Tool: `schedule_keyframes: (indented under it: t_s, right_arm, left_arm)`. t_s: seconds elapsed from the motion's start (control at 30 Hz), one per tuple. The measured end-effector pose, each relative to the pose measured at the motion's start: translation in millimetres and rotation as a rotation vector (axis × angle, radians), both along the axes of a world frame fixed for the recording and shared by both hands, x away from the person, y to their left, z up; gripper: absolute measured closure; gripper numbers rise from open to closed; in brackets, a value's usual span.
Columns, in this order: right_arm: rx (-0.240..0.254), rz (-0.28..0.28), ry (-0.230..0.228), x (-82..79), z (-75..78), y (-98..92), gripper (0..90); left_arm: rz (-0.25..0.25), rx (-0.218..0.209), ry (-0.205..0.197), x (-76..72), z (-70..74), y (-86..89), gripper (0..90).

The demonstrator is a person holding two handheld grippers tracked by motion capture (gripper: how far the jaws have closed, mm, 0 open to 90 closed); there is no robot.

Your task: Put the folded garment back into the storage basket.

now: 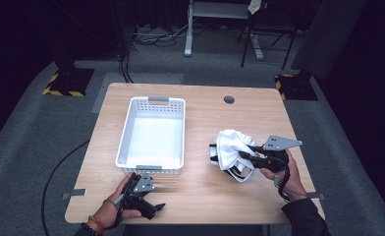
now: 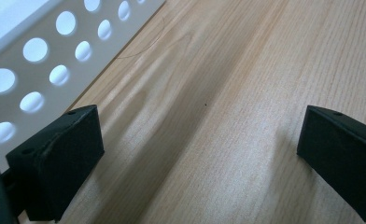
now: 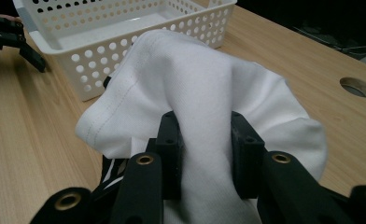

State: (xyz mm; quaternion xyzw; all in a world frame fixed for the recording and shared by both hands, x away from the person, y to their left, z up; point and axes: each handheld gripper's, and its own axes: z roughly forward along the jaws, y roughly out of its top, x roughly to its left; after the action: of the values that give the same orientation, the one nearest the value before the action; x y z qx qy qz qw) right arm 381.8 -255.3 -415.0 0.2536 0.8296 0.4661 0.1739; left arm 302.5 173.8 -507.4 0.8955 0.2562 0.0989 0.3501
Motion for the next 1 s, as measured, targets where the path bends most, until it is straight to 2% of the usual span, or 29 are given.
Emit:
schedule_keyframes:
  t_s: [0.27, 1.0]
  right_arm:
    - [0.009, -0.007, -0.014, 4.5, 8.7, 0.9, 70.3]
    - [-0.003, -0.005, -0.060, 17.0, 39.4, 15.1, 70.3]
  left_arm:
    - [0.000, 0.000, 0.000, 0.0, 0.0, 0.0, 0.2]
    - [0.000, 0.000, 0.000, 0.0, 0.0, 0.0, 0.2]
